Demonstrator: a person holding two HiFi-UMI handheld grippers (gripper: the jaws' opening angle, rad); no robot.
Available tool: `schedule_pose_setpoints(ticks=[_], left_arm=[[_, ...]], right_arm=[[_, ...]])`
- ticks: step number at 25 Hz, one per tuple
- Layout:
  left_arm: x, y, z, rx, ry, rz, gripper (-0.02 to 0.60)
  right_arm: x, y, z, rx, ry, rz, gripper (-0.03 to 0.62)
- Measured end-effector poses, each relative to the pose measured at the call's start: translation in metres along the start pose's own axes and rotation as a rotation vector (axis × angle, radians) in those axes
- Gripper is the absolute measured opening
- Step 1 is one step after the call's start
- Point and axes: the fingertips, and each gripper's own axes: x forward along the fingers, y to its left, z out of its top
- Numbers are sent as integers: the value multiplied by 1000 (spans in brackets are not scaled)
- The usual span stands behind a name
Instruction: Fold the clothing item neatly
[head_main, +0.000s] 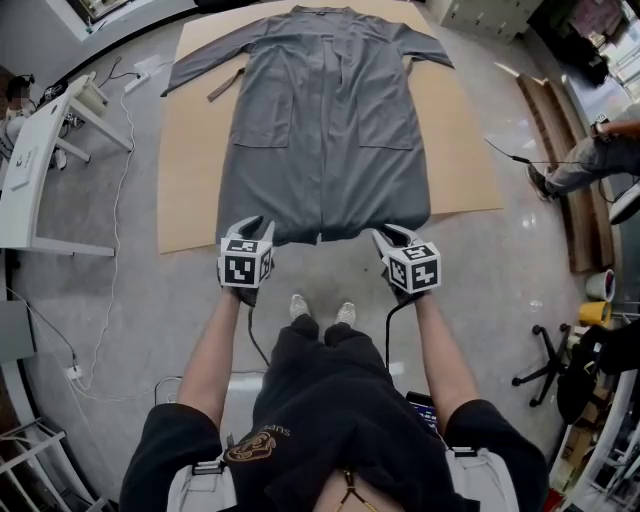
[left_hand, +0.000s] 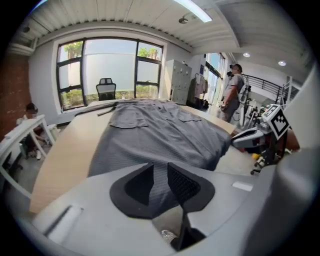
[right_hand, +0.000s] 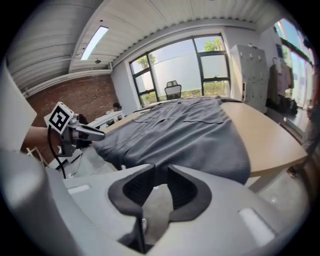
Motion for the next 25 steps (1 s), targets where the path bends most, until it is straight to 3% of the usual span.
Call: schedule_pose_setpoints(ticks=[2, 3, 4, 6, 9, 12, 18, 21, 25], left_arm=[[-6, 35, -4, -4, 10, 90, 98], [-7, 51, -7, 3, 21, 127, 121], [-9, 65, -11, 11, 35, 160, 185], [-12, 89, -18, 3, 63, 213, 207], [-16, 108, -26, -55, 92, 245, 237], [-14, 111, -34, -91, 123, 238, 245], [-13, 106, -52, -118, 152, 206, 245], [-13, 107, -53, -122, 141, 200, 244], [-11, 99, -55, -113, 143, 173, 191]], right_arm=[[-10, -32, 7, 22, -22, -82, 69], [-14, -48, 10, 33, -29, -123, 69], [-17, -63, 12, 44, -34, -162, 69], [-23, -90, 14, 72, -35, -229, 77], [-27, -121, 9, 117, -20, -310, 157], [-30, -136, -1, 166, -11, -353, 167], [-31, -136, -32, 213, 6, -315, 167], [-21, -133, -47, 202, 49, -242, 227], [-3, -140, -63, 180, 97, -183, 245]])
